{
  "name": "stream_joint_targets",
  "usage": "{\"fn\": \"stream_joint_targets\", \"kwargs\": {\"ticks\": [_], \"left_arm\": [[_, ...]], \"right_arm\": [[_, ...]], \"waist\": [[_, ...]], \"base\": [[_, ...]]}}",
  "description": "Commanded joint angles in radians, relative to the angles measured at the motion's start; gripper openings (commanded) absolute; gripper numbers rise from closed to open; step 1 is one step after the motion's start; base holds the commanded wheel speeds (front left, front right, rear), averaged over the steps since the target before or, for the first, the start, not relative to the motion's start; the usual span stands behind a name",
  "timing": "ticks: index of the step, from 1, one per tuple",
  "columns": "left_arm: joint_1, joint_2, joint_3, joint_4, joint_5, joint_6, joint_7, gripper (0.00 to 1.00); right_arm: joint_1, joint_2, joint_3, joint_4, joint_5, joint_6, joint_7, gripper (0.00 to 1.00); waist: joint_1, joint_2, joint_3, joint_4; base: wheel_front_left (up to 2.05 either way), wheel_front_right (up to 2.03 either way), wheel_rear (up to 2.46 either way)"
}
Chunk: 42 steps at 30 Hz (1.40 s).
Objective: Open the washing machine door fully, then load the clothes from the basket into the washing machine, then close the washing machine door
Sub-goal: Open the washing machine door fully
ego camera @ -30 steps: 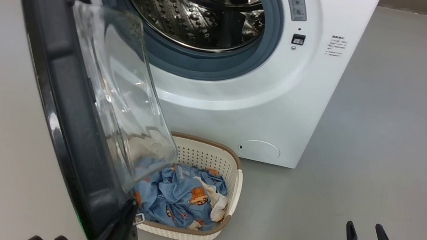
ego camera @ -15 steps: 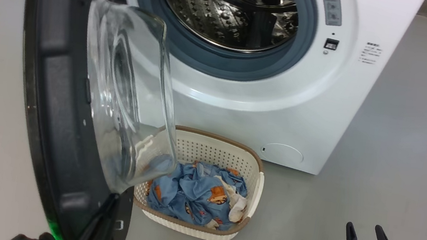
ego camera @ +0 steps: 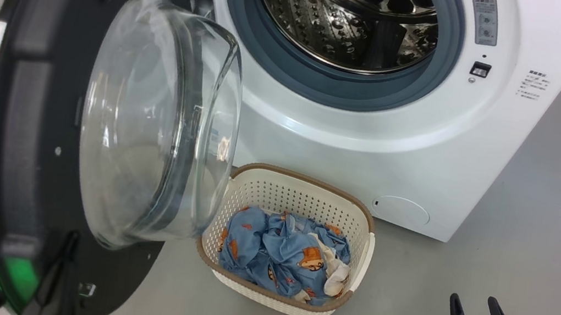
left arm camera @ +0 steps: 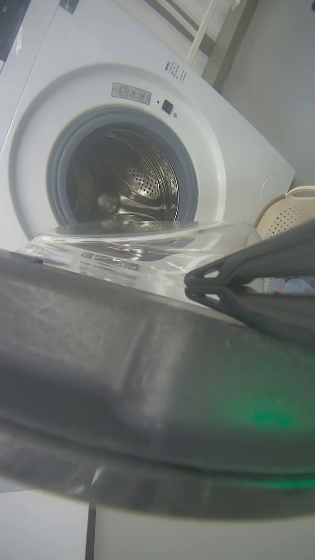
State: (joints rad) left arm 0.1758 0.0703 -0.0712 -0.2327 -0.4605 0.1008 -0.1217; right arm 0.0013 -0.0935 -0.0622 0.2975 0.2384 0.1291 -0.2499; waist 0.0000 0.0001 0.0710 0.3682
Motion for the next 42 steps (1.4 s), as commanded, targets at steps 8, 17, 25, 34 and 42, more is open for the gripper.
{"fn": "stream_joint_targets", "kwargs": {"ticks": [8, 17, 25, 34, 42], "left_arm": [[-0.131, 0.03, 0.126, 0.123, -0.031, 0.023, -0.065, 0.0], [-0.236, 0.058, 0.234, 0.267, -0.053, 0.051, -0.116, 0.0], [-0.327, 0.071, 0.328, 0.398, -0.05, 0.067, -0.138, 0.0], [-0.404, 0.07, 0.441, 0.523, -0.01, 0.062, -0.14, 0.0], [-0.437, 0.051, 0.514, 0.58, 0.039, 0.019, -0.14, 0.0]], "right_arm": [[-0.017, -0.013, 0.042, -0.014, -0.013, 0.002, -0.012, 1.0], [-0.012, -0.025, 0.049, -0.007, -0.011, 0.002, -0.012, 1.0], [-0.009, -0.027, 0.052, -0.003, -0.01, 0.002, -0.012, 1.0], [-0.005, -0.022, 0.056, 0.001, -0.008, 0.002, -0.012, 1.0], [-0.006, -0.018, 0.062, 0.007, -0.007, 0.002, -0.012, 1.0]], "waist": [[0.0, -0.0001, 0.012, 0.004], [0.0, -0.0001, 0.009, -0.015], [0.0, -0.0001, -0.001, -0.033], [0.0, -0.0001, -0.01, -0.048], [0.0, -0.0001, -0.013, -0.054]], "base": [[0.0, 0.0, 0.0], [0.0, 0.0, 0.0], [0.0, 0.0, 0.0], [0.0, 0.0, 0.0], [0.0, 0.0, 0.0]]}}
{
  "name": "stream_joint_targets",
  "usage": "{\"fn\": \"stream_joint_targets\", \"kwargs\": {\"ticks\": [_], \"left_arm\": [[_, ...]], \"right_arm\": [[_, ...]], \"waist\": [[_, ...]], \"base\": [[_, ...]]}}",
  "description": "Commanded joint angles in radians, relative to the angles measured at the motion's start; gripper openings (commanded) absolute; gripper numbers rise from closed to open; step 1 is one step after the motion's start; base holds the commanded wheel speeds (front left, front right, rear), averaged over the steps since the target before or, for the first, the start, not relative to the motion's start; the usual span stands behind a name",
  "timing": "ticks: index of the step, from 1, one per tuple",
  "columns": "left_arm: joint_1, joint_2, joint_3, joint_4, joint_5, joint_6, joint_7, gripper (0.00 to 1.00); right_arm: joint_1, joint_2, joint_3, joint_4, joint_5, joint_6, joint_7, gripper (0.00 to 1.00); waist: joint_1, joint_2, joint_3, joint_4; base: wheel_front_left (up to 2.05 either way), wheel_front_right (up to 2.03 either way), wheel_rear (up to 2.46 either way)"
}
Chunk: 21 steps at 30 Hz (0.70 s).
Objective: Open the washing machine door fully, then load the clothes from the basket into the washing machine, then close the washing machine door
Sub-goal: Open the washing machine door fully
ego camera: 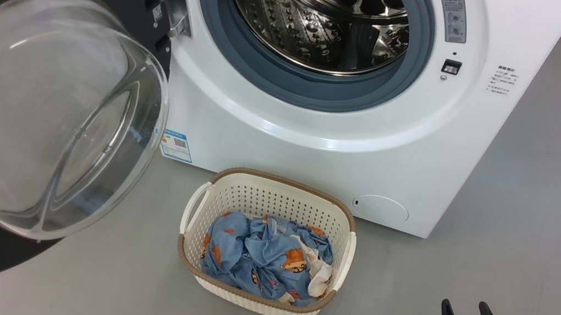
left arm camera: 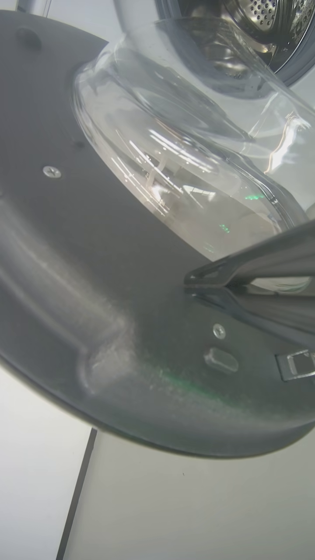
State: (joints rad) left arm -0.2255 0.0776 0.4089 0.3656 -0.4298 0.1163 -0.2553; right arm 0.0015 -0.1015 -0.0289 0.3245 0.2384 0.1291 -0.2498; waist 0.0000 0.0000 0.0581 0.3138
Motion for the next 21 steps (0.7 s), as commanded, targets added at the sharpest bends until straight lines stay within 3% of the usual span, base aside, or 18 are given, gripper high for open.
{"fn": "stream_joint_targets", "kwargs": {"ticks": [1, 12, 14, 16, 17, 19, 21], "left_arm": [[-0.036, 0.039, 0.04, -0.019, 0.014, -0.004, -0.006, 0.0], [0.035, -0.016, 0.071, -0.166, 0.028, -0.05, -0.006, 0.0], [0.058, -0.021, 0.058, -0.223, 0.025, -0.052, -0.006, 0.27], [0.079, -0.024, 0.041, -0.277, 0.023, -0.051, -0.006, 0.47], [0.09, -0.025, 0.03, -0.303, 0.021, -0.047, -0.006, 0.68], [0.11, -0.026, 0.008, -0.352, 0.015, -0.039, -0.006, 1.0], [0.127, -0.027, -0.017, -0.398, 0.011, -0.033, -0.006, 1.0]], "right_arm": [[-0.006, -0.009, 0.028, -0.02, -0.007, 0.002, -0.012, 1.0], [-0.002, -0.005, 0.026, -0.017, 0.001, 0.002, -0.012, 1.0], [-0.001, -0.005, 0.024, -0.018, 0.002, 0.002, -0.012, 1.0], [0.0, -0.004, 0.025, -0.019, 0.002, 0.002, -0.012, 1.0], [-0.001, -0.004, 0.026, -0.019, 0.002, 0.002, -0.012, 1.0], [-0.004, -0.004, 0.028, -0.019, 0.002, 0.002, -0.012, 1.0], [-0.004, -0.004, 0.031, -0.02, 0.003, 0.002, -0.012, 1.0]], "waist": [[0.0, 0.0, -0.001, 0.0], [0.0, 0.0, -0.016, -0.008], [0.0, 0.0, -0.017, -0.007], [0.0, 0.0, -0.019, -0.008], [0.0, 0.0, -0.019, -0.01], [0.0, 0.0, -0.02, -0.013], [0.0, 0.0, -0.021, -0.019]], "base": [[0.0, 0.0, 0.0], [0.0, 0.0, 0.0], [0.0, 0.0, 0.0], [0.0, 0.0, 0.0], [0.0, 0.0, 0.0], [0.0, 0.0, 0.0], [0.0, 0.0, 0.0]]}}
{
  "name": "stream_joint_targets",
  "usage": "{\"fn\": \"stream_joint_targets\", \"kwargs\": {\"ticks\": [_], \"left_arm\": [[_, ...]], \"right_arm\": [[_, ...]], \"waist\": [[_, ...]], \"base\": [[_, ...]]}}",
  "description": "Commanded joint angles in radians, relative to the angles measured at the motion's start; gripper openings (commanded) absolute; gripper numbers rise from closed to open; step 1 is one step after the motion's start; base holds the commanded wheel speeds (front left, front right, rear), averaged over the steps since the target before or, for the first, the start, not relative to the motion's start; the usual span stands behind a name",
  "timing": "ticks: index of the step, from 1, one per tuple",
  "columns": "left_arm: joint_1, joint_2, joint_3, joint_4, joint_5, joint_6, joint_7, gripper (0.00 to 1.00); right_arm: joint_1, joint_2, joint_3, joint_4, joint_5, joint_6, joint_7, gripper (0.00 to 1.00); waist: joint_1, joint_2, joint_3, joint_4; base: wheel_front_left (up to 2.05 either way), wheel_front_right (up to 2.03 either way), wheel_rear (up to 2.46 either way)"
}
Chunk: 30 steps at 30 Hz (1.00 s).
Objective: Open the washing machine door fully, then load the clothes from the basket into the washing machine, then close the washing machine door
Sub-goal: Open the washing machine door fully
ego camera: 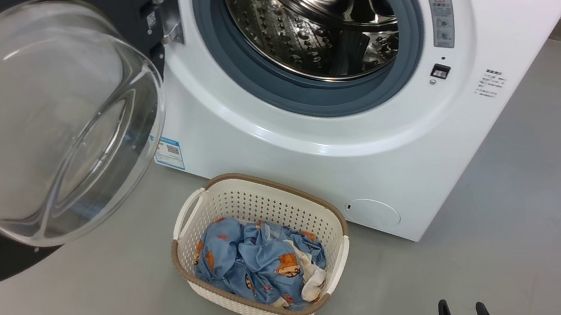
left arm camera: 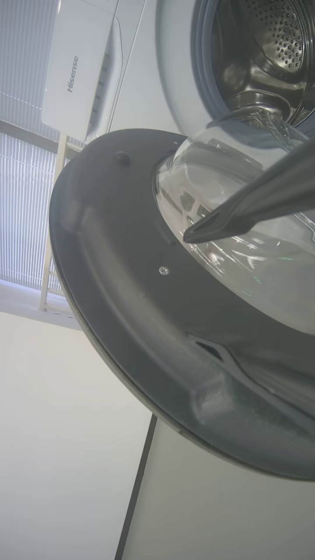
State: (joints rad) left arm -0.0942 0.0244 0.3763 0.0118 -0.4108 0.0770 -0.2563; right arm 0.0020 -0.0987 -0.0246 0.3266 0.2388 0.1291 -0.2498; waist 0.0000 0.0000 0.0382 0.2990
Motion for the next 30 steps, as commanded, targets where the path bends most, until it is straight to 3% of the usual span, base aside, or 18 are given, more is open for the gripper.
{"fn": "stream_joint_targets", "kwargs": {"ticks": [1, 7, 12, 21, 30], "left_arm": [[0.004, 0.026, 0.001, -0.067, -0.013, 0.01, -0.005, 1.0], [0.053, 0.026, -0.101, -0.176, -0.014, -0.006, 0.005, 1.0], [0.083, 0.028, -0.189, -0.197, -0.01, -0.059, 0.031, 1.0], [0.109, 0.043, -0.294, -0.079, -0.017, -0.148, 0.047, 1.0], [0.131, 0.091, -0.334, 0.073, 0.006, -0.184, 0.016, 1.0]], "right_arm": [[-0.004, -0.005, 0.028, -0.024, 0.002, 0.002, -0.012, 1.0], [-0.005, -0.002, 0.028, -0.029, 0.004, 0.002, -0.012, 1.0], [-0.011, 0.0, 0.031, -0.034, 0.004, 0.002, -0.012, 1.0], [-0.021, 0.005, 0.029, -0.048, -0.002, 0.002, -0.012, 1.0], [-0.025, 0.014, 0.037, -0.065, -0.007, 0.002, -0.012, 1.0]], "waist": [[0.0, 0.0, -0.002, -0.008], [0.0, 0.0, -0.001, -0.047], [0.0, 0.0, 0.004, -0.09], [0.0, 0.0, 0.017, -0.175], [0.0, 0.0, 0.018, -0.236]], "base": [[0.0, 0.0, 0.0], [0.0, 0.0, 0.0], [0.0, 0.0, 0.0], [0.0, 0.0, 0.0], [0.0, 0.0, 0.0]]}}
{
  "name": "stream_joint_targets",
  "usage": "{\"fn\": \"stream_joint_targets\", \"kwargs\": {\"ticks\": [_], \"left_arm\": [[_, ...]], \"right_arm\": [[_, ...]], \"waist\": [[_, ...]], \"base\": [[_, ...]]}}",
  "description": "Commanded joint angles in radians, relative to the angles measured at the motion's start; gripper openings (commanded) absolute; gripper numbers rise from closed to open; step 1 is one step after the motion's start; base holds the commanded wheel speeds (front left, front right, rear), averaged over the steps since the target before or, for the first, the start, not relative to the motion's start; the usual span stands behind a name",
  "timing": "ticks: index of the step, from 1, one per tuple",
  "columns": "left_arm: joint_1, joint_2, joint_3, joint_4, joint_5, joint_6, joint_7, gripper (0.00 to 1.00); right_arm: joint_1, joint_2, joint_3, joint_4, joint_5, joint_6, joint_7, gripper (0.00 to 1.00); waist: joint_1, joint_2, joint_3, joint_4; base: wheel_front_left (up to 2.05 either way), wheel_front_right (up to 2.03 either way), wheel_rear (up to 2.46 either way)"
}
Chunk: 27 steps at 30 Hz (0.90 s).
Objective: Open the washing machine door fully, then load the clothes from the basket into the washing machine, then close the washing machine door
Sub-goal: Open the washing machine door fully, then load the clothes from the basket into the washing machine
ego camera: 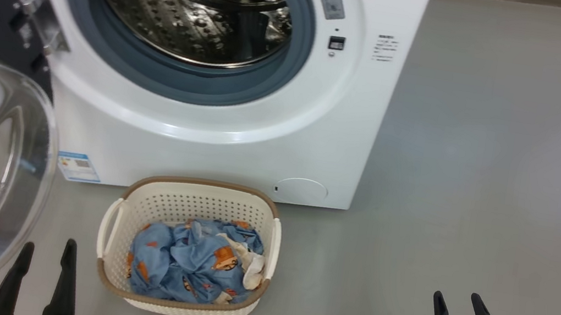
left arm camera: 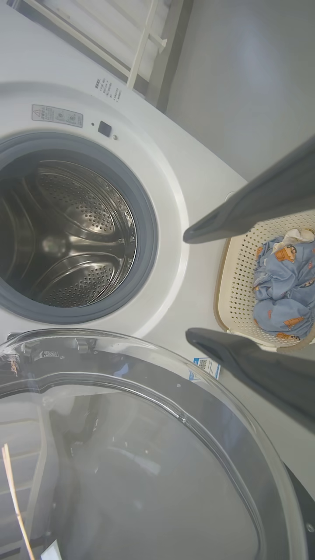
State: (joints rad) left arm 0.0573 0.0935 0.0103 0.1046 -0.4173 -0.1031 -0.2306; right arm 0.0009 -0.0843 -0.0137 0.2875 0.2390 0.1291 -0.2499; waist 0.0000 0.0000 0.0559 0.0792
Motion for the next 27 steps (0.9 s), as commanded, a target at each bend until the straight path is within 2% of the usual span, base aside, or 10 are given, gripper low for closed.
{"fn": "stream_joint_targets", "kwargs": {"ticks": [1, 9, 27], "left_arm": [[-0.018, 0.026, 0.032, -0.005, 0.018, -0.005, -0.013, 1.0], [-0.004, 0.03, 0.025, 0.064, 0.054, -0.016, -0.03, 1.0], [0.04, -0.013, 0.081, 0.051, 0.099, -0.027, -0.031, 1.0]], "right_arm": [[-0.023, 0.0, 0.027, -0.027, -0.008, 0.002, -0.012, 1.0], [-0.021, 0.004, 0.018, -0.039, -0.015, 0.002, -0.012, 1.0], [-0.02, -0.012, 0.009, -0.034, -0.028, 0.002, -0.012, 1.0]], "waist": [[0.0, 0.0, -0.001, -0.022], [0.0, 0.0, -0.006, -0.047], [0.0, 0.0, -0.032, -0.05]], "base": [[0.0, 0.0, 0.0], [0.0, 0.0, 0.0], [0.0, 0.0, 0.0]]}}
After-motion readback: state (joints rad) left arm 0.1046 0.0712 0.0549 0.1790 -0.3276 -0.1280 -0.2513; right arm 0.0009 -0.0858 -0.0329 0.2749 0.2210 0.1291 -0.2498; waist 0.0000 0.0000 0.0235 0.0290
